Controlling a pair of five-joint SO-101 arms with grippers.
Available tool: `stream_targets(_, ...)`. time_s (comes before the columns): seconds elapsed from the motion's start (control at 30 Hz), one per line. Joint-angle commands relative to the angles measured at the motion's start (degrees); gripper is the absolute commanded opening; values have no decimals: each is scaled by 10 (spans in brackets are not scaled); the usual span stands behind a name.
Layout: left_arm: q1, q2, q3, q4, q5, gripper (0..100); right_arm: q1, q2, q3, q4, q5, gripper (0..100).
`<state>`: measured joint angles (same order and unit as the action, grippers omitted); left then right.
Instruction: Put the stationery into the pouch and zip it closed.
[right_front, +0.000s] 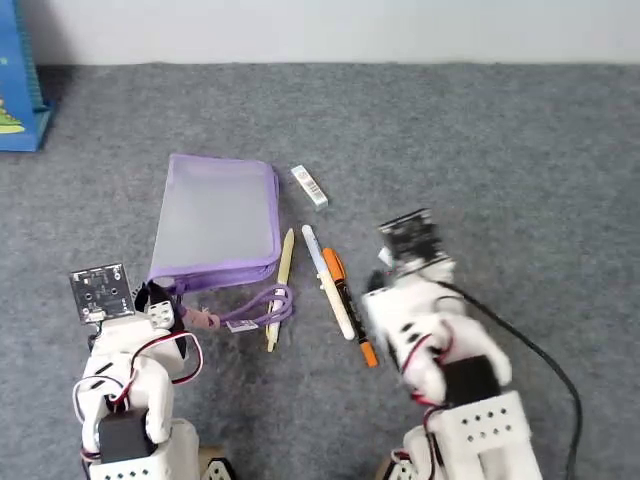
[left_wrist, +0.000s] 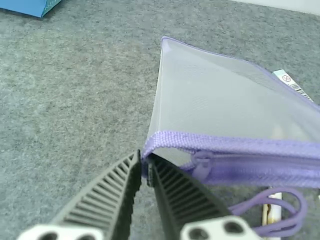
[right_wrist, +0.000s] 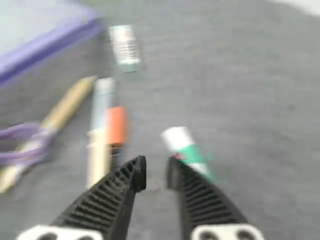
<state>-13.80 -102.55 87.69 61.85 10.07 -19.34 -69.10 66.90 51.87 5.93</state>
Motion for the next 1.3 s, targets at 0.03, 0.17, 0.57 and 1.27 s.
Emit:
stream_targets(0.03,-4,-2,-23,-1,4,12,-103,1,12,-33,-84,148)
stream_targets(0.17,-4,-2,-23,-1,4,12,-135,72,16,-88,-138,140)
stream_targets(0.57,-4,-2,-23,-1,4,12,-186,429,-105,-211,-269,136)
stream_targets(1.27,-4,-2,-22,0,4,12,-233,543,-164,-290,-327,135)
